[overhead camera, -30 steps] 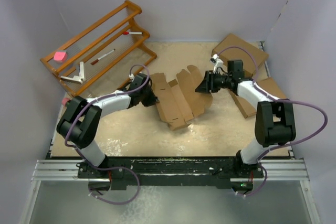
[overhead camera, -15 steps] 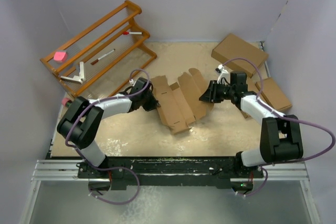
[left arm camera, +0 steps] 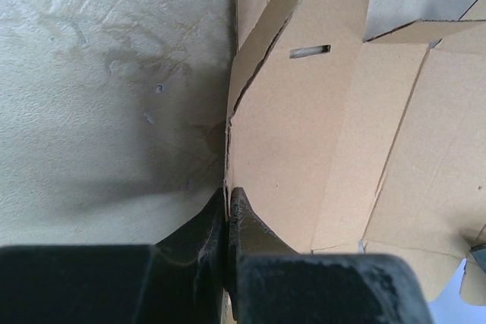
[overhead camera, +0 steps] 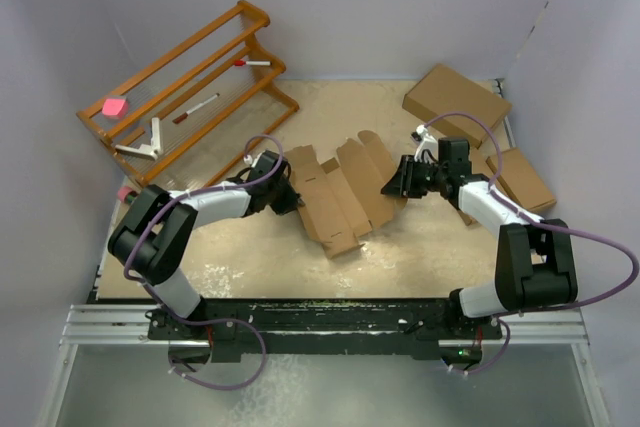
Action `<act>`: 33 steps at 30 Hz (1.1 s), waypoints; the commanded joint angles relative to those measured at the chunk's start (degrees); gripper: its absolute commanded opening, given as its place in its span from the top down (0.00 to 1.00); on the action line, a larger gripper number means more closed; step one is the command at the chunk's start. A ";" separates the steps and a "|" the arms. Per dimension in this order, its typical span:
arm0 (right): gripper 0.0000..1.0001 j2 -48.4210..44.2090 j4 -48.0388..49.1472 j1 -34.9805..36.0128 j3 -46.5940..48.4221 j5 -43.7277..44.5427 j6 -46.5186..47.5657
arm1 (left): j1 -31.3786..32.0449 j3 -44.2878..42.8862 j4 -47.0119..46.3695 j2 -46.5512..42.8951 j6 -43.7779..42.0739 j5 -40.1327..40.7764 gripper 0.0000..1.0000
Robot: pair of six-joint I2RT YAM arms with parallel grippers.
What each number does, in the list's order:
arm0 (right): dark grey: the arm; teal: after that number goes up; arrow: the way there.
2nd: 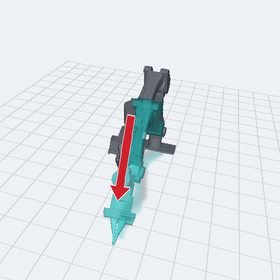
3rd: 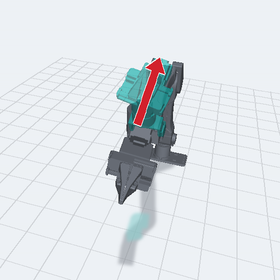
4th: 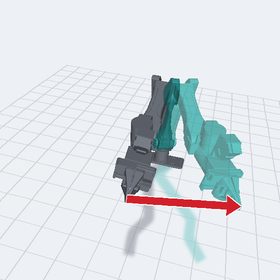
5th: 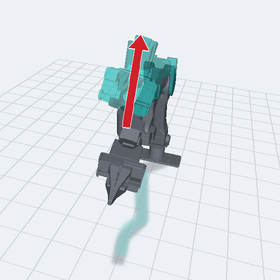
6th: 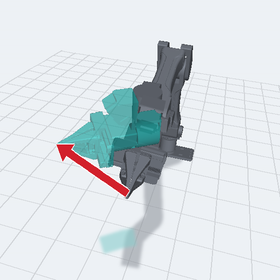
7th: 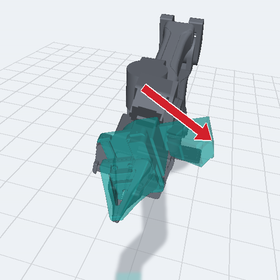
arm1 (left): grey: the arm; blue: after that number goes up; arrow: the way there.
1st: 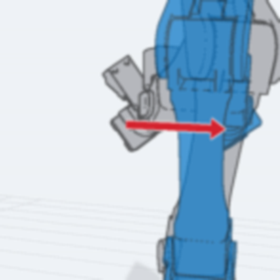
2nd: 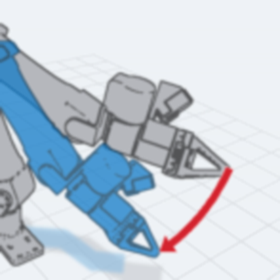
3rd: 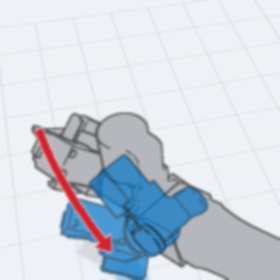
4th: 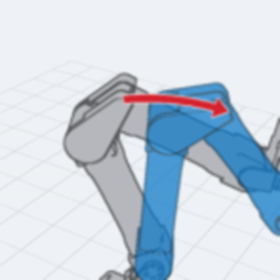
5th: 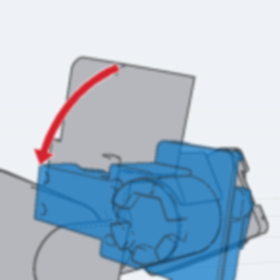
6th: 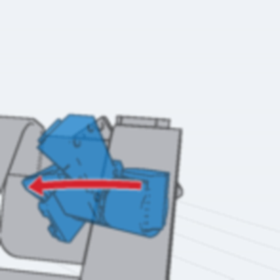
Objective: Fold the paper box
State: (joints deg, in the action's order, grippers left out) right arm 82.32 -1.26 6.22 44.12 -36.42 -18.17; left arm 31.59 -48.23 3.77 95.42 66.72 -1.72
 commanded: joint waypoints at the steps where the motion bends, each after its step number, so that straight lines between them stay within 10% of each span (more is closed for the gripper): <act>1: 0.66 -1.28 -0.86 0.11 1.01 0.87 1.67 | 0.29 -0.02 -2.21 -2.38 1.06 0.96 0.96; 9: 1.00 2.33 -1.91 0.37 3.19 -2.60 4.36 | 0.40 0.23 -2.26 -2.89 1.65 1.11 0.96; 33: 1.00 -3.48 -0.72 0.29 10.87 -22.95 7.63 | 1.26 -6.00 -1.24 -2.04 -0.42 0.17 0.83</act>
State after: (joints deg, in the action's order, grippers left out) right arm 80.23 -3.66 6.31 53.34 -55.70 -10.07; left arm 32.40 -51.48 4.95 93.65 66.89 -1.30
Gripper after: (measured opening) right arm 0.005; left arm 0.166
